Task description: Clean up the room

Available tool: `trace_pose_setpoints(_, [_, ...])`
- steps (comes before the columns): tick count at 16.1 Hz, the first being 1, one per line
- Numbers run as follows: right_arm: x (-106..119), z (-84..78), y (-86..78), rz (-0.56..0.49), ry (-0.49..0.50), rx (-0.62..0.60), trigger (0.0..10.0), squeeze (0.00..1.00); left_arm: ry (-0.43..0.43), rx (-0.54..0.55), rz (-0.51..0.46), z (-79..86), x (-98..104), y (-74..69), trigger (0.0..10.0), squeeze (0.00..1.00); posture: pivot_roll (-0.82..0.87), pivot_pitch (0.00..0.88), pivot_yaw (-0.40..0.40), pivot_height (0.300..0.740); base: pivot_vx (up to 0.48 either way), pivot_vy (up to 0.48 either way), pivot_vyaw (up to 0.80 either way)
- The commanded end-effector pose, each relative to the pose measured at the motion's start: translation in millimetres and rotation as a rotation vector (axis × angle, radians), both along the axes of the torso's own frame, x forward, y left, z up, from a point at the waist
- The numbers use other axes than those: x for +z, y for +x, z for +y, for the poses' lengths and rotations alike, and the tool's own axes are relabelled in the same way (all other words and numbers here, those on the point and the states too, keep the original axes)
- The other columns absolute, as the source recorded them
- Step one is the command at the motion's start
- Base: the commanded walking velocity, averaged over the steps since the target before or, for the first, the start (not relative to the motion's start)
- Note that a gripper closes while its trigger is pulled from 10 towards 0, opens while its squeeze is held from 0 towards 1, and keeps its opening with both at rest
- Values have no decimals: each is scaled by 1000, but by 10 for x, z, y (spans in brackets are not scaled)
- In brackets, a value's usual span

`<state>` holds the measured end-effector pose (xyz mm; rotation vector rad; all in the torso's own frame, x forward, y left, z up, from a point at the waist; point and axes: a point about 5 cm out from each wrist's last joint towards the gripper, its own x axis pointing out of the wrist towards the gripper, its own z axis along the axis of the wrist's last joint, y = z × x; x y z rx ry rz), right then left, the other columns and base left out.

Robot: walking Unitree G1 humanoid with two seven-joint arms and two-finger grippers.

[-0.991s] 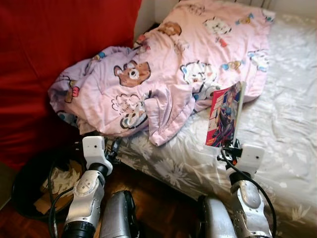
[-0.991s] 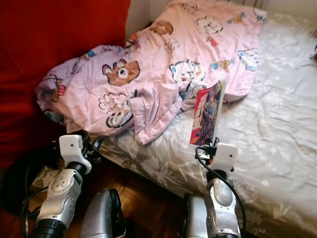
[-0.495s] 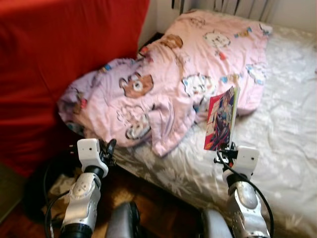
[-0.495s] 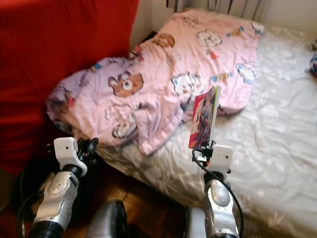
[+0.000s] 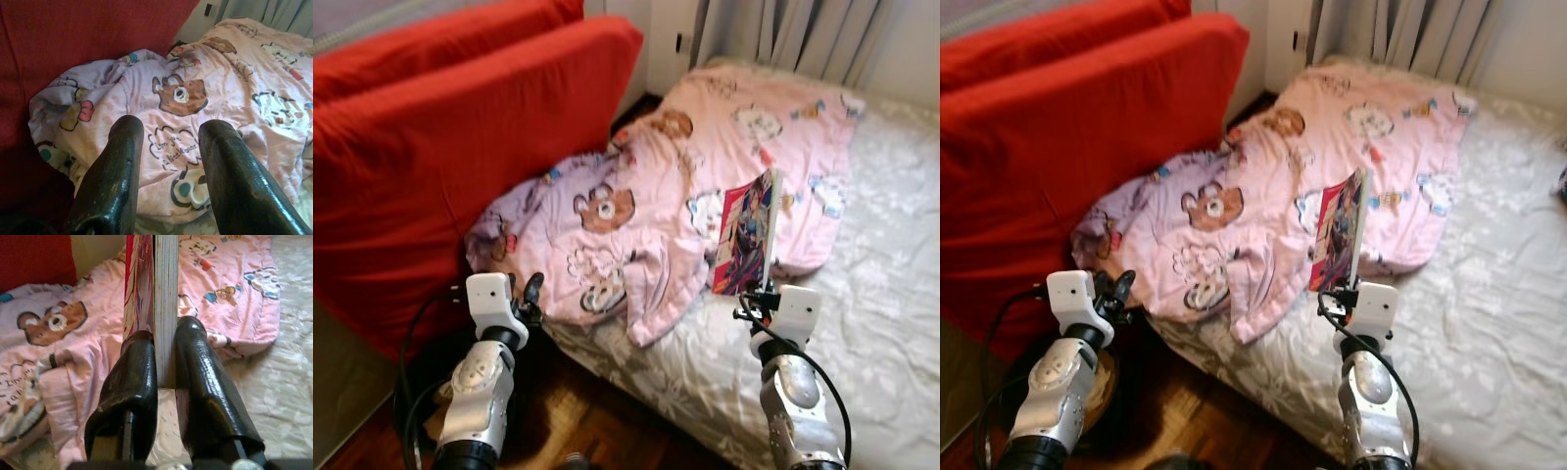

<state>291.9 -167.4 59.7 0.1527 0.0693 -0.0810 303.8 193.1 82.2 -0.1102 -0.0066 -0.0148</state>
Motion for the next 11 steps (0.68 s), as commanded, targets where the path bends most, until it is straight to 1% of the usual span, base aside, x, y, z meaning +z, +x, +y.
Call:
trace_pose_setpoints(1, [55, 19, 12, -46, 6, 8, 10000, 0, 5, -4, 18, 6, -57, -32, 10000, 0, 19, 57, -14, 740, 0, 0, 0])
trace_pose_setpoints(6, [21, -27, 3, -33, 16, -22, 10000, 0, 0, -20, 8, -1, -45, -25, 10000, 0, 15, 39, -7, 740, 0, 0, 0])
trace_pose_setpoints(8, [3, -26, -3, -20, 28, -19, 10000, 0, -26, -21, -3, -23, -37, -21, 10000, 0, 14, 31, -11, 740, 0, 0, 0])
trace_pose_setpoints(11, [-5, -30, -3, -15, 41, -21, 10000, 0, -21, -29, -4, -26, -42, -29, 10000, 0, 9, 26, -10, 740, 0, 0, -715])
